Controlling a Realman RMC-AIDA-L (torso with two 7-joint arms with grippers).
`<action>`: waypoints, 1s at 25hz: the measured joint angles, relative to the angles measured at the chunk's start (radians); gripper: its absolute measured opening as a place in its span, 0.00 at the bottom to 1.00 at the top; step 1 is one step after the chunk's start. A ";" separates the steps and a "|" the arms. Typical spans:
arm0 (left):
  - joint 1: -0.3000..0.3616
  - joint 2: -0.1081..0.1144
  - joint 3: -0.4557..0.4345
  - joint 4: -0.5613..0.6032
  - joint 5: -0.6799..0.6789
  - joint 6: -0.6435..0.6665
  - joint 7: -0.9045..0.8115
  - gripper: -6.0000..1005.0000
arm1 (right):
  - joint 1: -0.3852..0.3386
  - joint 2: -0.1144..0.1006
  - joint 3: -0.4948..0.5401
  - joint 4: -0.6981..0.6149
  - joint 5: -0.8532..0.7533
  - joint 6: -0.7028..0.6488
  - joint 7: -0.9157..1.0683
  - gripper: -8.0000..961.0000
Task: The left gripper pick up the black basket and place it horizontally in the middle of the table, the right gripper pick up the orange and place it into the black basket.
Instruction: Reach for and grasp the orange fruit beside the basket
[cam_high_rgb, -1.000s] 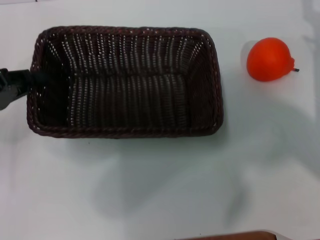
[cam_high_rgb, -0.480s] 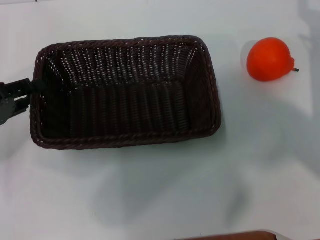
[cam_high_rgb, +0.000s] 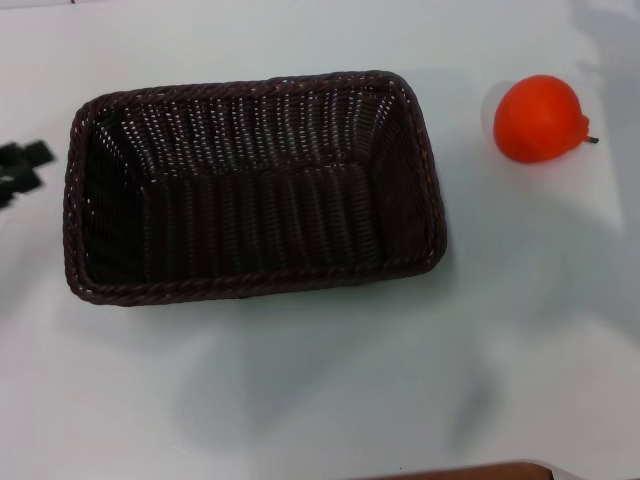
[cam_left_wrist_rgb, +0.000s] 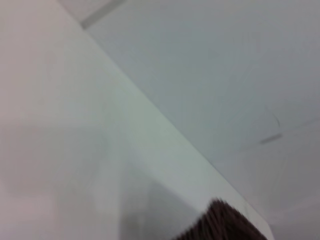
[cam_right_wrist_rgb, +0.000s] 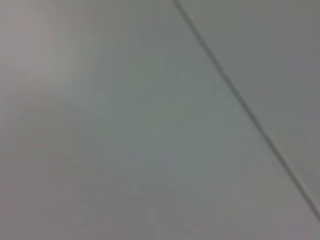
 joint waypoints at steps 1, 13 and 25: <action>-0.001 0.007 -0.010 -0.001 0.002 -0.003 0.008 0.51 | -0.003 0.000 -0.022 -0.011 0.000 0.000 0.008 0.82; 0.009 0.011 -0.260 -0.170 -0.362 0.026 0.572 0.50 | -0.065 -0.095 -0.322 -0.356 -0.432 0.187 0.542 0.82; 0.008 -0.029 -0.257 -0.453 -0.677 0.240 1.282 0.50 | -0.025 -0.160 -0.296 -0.924 -1.492 -0.114 1.308 0.82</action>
